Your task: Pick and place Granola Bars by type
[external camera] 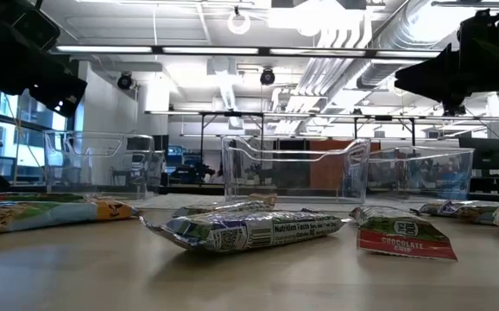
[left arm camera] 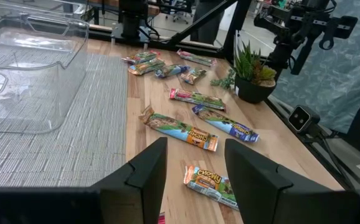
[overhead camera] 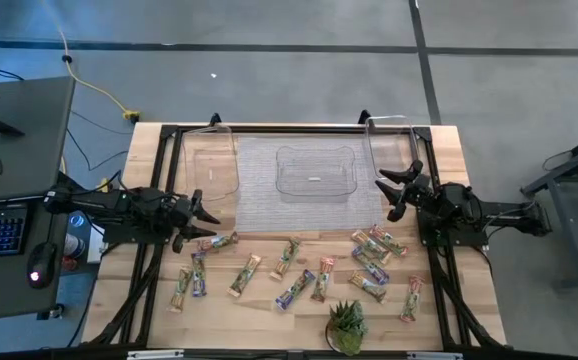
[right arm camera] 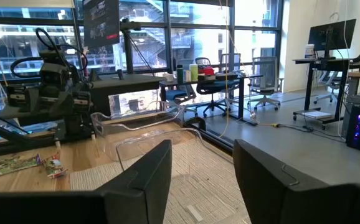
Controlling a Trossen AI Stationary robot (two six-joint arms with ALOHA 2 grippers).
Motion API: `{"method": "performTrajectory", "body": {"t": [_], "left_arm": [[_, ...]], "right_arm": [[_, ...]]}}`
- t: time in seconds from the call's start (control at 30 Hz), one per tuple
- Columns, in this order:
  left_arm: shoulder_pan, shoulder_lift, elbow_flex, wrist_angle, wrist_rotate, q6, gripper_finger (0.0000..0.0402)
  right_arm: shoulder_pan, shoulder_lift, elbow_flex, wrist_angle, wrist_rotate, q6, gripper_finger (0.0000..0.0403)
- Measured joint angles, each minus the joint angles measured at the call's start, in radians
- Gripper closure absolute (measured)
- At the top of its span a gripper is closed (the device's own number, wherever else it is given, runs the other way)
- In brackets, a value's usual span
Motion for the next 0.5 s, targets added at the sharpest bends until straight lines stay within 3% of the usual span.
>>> {"method": "performTrajectory", "body": {"t": [0.27, 0.5], "left_arm": [[0.000, 0.000, -0.002, 0.013, -0.095, 0.060, 0.0246], [0.000, 0.000, 0.012, 0.057, -0.111, 0.100, 0.0246]], "right_arm": [[0.000, 0.000, 0.000, 0.000, 0.000, 0.000, 0.0247], [0.000, 0.000, 0.000, 0.000, 0.000, 0.000, 0.0247]]}}
